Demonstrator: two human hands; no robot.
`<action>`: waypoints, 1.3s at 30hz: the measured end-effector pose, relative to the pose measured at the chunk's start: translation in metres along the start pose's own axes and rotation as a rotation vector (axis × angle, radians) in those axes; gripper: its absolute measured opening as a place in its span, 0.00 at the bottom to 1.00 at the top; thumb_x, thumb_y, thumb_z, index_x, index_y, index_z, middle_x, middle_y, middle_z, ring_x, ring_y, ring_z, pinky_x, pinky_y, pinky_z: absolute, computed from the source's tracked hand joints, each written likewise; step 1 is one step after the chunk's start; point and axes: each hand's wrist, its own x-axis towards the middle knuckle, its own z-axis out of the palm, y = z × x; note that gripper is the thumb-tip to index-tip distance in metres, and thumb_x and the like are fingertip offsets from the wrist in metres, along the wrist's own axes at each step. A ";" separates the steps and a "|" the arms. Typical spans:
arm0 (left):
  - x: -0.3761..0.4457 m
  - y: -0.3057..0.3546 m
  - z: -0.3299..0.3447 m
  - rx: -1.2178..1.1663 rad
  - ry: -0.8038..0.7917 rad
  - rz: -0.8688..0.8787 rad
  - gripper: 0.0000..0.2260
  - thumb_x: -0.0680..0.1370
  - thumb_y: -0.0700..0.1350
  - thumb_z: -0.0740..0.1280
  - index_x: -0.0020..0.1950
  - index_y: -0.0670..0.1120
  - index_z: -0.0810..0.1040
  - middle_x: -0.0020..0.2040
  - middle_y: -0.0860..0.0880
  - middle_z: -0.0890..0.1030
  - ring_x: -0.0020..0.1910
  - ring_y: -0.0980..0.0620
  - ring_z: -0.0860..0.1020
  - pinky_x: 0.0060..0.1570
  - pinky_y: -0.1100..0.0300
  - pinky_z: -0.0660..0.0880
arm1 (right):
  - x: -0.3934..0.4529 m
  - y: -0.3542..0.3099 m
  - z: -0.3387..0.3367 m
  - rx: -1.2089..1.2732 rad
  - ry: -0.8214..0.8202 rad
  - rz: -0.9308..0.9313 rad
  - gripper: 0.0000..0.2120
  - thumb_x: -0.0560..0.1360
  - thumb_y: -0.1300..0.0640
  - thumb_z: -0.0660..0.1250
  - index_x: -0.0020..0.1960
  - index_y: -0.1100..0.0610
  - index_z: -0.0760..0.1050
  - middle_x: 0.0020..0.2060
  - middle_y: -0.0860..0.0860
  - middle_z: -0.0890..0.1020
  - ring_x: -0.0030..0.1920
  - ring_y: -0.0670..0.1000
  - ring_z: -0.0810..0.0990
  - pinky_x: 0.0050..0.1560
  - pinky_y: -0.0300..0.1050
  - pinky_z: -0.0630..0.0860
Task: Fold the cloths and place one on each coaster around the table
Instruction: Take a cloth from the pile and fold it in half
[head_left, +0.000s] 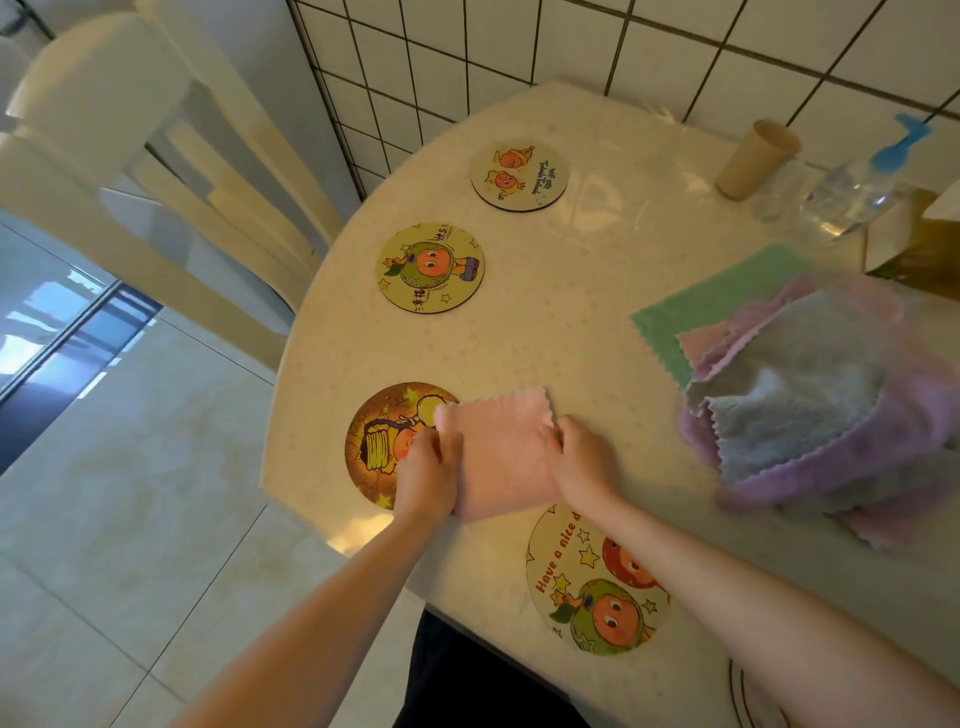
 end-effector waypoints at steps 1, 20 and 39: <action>-0.003 0.002 -0.001 0.084 0.047 0.019 0.10 0.81 0.52 0.58 0.47 0.46 0.66 0.38 0.52 0.73 0.38 0.45 0.74 0.32 0.55 0.65 | 0.000 -0.002 -0.002 -0.025 0.010 0.010 0.15 0.80 0.45 0.54 0.43 0.55 0.70 0.35 0.48 0.77 0.36 0.52 0.77 0.35 0.47 0.72; -0.017 -0.036 -0.004 0.706 -0.017 0.462 0.30 0.78 0.56 0.59 0.77 0.45 0.59 0.77 0.49 0.60 0.75 0.42 0.57 0.71 0.48 0.55 | -0.011 0.006 -0.015 -0.147 -0.010 -0.151 0.26 0.79 0.48 0.56 0.74 0.42 0.51 0.56 0.51 0.69 0.53 0.52 0.73 0.45 0.50 0.74; -0.003 0.023 -0.022 -0.642 -0.157 -0.451 0.08 0.73 0.41 0.71 0.38 0.44 0.73 0.34 0.46 0.73 0.31 0.48 0.71 0.30 0.60 0.70 | 0.008 -0.023 -0.042 0.641 -0.323 0.345 0.10 0.71 0.60 0.70 0.50 0.64 0.77 0.40 0.56 0.83 0.36 0.53 0.83 0.38 0.48 0.80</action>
